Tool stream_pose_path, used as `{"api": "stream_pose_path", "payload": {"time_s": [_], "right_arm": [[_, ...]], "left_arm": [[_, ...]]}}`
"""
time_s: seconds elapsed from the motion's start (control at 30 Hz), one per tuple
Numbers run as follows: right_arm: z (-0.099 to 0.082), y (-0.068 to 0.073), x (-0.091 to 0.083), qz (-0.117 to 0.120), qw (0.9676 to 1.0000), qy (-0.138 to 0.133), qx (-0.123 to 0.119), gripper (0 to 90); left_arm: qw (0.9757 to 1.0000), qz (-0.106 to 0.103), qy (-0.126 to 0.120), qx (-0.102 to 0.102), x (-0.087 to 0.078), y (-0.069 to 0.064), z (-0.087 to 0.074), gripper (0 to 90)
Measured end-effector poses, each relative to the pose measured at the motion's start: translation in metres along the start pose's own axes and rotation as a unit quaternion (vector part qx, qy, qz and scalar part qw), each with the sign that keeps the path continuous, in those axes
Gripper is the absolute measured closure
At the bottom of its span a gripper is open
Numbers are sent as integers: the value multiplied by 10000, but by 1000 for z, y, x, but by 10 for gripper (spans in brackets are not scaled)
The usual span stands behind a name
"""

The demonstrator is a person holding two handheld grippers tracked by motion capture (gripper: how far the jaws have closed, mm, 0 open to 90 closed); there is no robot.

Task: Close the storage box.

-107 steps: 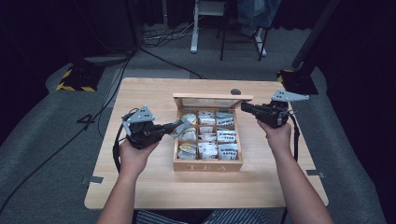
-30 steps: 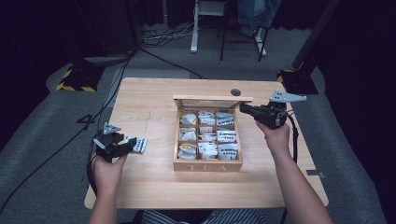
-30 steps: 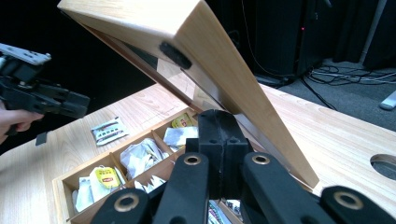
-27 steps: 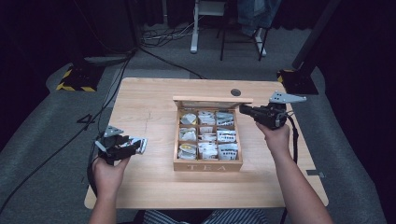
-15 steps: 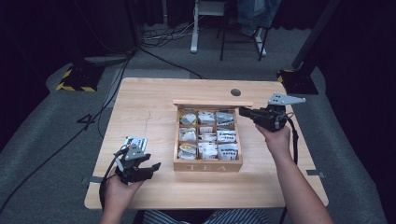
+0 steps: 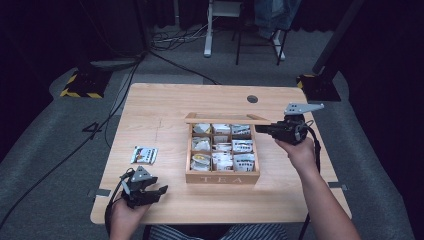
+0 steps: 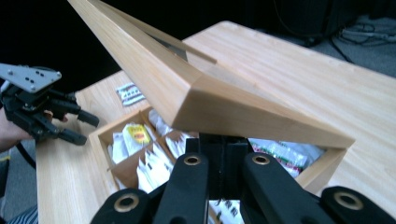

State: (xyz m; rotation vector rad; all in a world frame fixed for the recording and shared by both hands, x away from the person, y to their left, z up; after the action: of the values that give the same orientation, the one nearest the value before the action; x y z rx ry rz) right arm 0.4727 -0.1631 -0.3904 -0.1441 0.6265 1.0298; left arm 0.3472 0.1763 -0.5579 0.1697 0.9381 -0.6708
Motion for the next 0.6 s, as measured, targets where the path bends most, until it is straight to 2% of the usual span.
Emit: {"api": "stream_pose_path", "payload": {"time_s": [0.13,0.17,0.33,0.53,0.6], "right_arm": [[-6,4,0,8,9998,203,18,900],[-8,5,0,12,9997,232,25,900],[-15,10,-2,40,9993,376,46,900],[-24,15,-9,-33,9985,544,52,900],[-26,19,-12,-9,9983,580,75,900]], "left_arm": [[9999,63,80,117,3,0,0,459],[9997,82,72,204,4,1,0,461],[9999,23,-30,133,6,2,2,459],[9997,66,-143,166,9,3,5,453],[9995,108,-178,251,11,4,7,453]]}}
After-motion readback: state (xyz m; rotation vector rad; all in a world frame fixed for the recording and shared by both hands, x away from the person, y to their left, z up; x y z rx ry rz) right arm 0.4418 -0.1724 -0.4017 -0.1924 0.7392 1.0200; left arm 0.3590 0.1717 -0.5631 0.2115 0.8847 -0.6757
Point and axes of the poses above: each handheld gripper's, and its own axes: x roughly forward along the jaws, z roughly out of its top, y roughly to its left, the point moved 9 cm from there along x, roughly forward along the jaws, and after that the axes turned 6 degrees about y, right-handed, at the moved point
